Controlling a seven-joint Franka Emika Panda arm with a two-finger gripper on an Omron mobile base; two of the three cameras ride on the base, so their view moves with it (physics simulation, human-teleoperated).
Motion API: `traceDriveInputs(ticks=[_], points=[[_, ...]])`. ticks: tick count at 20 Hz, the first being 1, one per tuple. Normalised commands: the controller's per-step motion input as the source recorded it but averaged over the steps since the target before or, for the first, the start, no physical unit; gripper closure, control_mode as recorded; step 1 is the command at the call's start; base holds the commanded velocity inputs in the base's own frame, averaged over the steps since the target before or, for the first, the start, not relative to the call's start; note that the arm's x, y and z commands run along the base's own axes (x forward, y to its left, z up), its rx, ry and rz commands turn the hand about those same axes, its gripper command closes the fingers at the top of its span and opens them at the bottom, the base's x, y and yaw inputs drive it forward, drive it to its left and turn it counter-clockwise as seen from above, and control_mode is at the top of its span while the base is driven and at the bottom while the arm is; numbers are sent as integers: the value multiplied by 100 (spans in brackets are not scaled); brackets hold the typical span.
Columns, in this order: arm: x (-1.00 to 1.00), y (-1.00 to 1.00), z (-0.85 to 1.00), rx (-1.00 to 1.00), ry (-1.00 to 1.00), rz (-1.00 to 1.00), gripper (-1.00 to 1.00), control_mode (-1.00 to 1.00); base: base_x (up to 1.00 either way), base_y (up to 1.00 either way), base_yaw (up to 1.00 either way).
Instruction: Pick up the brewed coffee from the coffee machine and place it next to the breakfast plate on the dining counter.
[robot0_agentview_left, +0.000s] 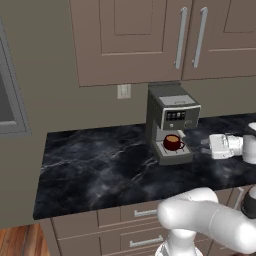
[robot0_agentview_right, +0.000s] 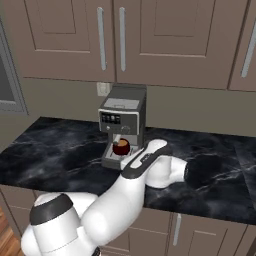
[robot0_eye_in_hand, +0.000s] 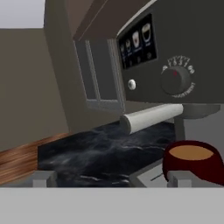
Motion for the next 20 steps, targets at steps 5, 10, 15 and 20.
traceDriveInputs(ticks=[5,10,15,20], points=[[13,37,-12,-2,-9,-1,-100,-100,0,0,0],[11,29,-10,-6,-12,-5,-100,-100,0,0,0],[26,1,-11,-1,-3,-4,-100,-100,0,0,0],[30,-4,-12,0,0,-1,-100,-100,0,0,0]])
